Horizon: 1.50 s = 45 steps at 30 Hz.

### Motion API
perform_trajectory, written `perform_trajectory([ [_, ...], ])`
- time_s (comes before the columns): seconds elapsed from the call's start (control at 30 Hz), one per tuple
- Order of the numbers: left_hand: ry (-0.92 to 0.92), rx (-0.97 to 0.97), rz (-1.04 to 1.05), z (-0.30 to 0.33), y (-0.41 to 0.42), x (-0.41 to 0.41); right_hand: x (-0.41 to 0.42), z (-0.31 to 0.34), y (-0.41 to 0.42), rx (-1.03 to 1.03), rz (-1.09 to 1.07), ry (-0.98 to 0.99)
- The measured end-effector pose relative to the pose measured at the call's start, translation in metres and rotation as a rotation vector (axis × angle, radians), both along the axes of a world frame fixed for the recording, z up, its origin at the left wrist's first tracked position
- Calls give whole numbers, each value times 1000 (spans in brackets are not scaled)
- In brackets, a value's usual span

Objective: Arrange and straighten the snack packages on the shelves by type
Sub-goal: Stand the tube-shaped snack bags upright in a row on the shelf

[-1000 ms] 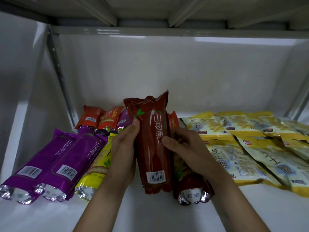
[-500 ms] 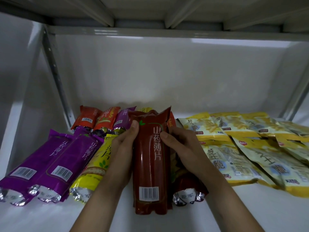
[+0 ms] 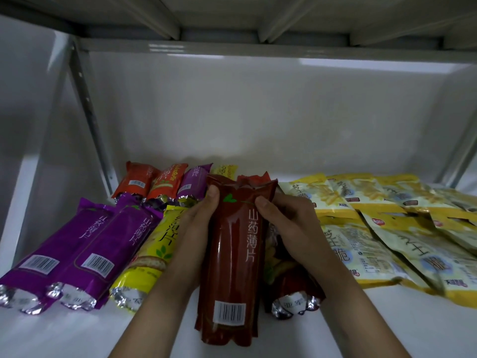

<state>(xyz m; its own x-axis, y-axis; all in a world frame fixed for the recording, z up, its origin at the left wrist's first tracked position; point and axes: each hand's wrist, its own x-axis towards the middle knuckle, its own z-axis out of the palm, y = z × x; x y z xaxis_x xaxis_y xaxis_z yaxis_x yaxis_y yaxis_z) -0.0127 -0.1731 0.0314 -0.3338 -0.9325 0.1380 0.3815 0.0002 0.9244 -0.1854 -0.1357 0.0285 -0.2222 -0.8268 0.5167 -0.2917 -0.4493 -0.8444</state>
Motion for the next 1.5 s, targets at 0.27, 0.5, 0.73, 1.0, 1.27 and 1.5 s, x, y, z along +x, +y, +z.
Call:
perform_trajectory([
  [0.27, -8, -9, 76, 2, -1, 0, 3, 4, 6, 83, 31, -1],
  [0.5, -124, 17, -40, 10, -12, 2, 4, 3, 1, 128, 8, -3],
  [0.73, -79, 0, 46, -3, 1, 0, 1, 0, -1, 178, -31, -24],
  [1.0, -240, -38, -204, 0, -10, 11, -2, 10, 2, 159, -156, -180],
  [1.27, -166, -16, -19, 2, -1, -3, -4, 2, -1, 184, -108, 47],
  [1.5, -223, 40, -90, 3, -2, -10, -7, 3, -4, 62, -221, -2],
])
